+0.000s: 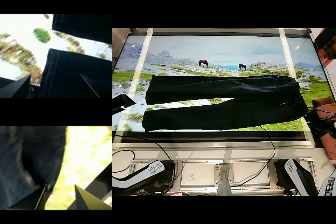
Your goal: Fold the clothes and pants, and hang the long-sleeved shirts on hangers.
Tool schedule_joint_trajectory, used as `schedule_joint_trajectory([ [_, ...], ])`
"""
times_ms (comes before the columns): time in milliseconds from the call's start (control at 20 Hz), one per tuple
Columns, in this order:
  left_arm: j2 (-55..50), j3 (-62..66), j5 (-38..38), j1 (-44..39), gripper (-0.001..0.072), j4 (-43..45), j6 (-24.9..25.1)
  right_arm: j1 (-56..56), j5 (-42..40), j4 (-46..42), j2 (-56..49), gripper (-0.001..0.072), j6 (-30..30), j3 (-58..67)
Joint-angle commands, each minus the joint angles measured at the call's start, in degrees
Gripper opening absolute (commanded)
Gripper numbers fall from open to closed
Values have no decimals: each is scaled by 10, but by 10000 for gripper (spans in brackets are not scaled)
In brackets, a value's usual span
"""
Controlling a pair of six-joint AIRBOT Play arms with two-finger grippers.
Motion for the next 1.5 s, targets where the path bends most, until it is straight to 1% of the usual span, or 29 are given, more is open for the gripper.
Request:
schedule_joint_trajectory([
  [0,0,-1,3,1,690,0,0,-128,19,195,-71,397,-181,-1],
  [50,0,-1,3,1,689,0,0,-156,42,274,-100,398,-263,-1],
  [100,0,-1,3,1,689,0,0,-172,63,329,-128,398,-324,0],
  [150,0,-1,3,1,689,0,0,-178,77,361,-155,407,-373,0],
  [200,0,-1,2,1,689,0,0,-177,79,365,-182,518,-399,2],
  [250,0,-1,2,1,689,0,0,-174,77,362,-203,553,-408,5],
  [400,0,-1,2,1,690,0,0,-158,45,362,-252,543,-410,23],
  [500,0,-1,2,1,689,0,0,-139,7,362,-264,542,-410,35],
  [700,0,-1,2,1,689,0,0,-78,-36,362,-289,540,-409,70],
  [750,0,-1,2,1,689,0,0,-63,-45,362,-298,492,-409,77],
  [800,0,-1,2,0,689,0,0,-49,-53,362,-305,407,-409,82],
  [850,0,-1,2,1,689,0,0,-39,-62,362,-307,254,-409,83],
  [900,0,-1,2,1,689,0,0,-34,-63,366,-306,63,-409,83],
  [1000,0,-1,2,1,689,-2,0,-34,-33,372,-281,53,-418,83],
  [1050,1,-1,1,1,689,-2,0,-34,-15,370,-256,52,-431,83],
  [1100,2,-1,-3,1,689,-2,0,-35,5,361,-226,53,-429,83],
  [1150,4,-1,-10,1,689,-2,0,-35,21,339,-196,52,-407,82],
  [1250,8,-1,-31,1,689,1,0,-35,53,240,-131,52,-269,82],
  [1350,12,-1,-40,1,689,5,1,-35,96,80,-61,51,-162,82],
  [1450,13,-1,-41,1,689,5,2,-35,147,-104,9,52,-56,82],
])
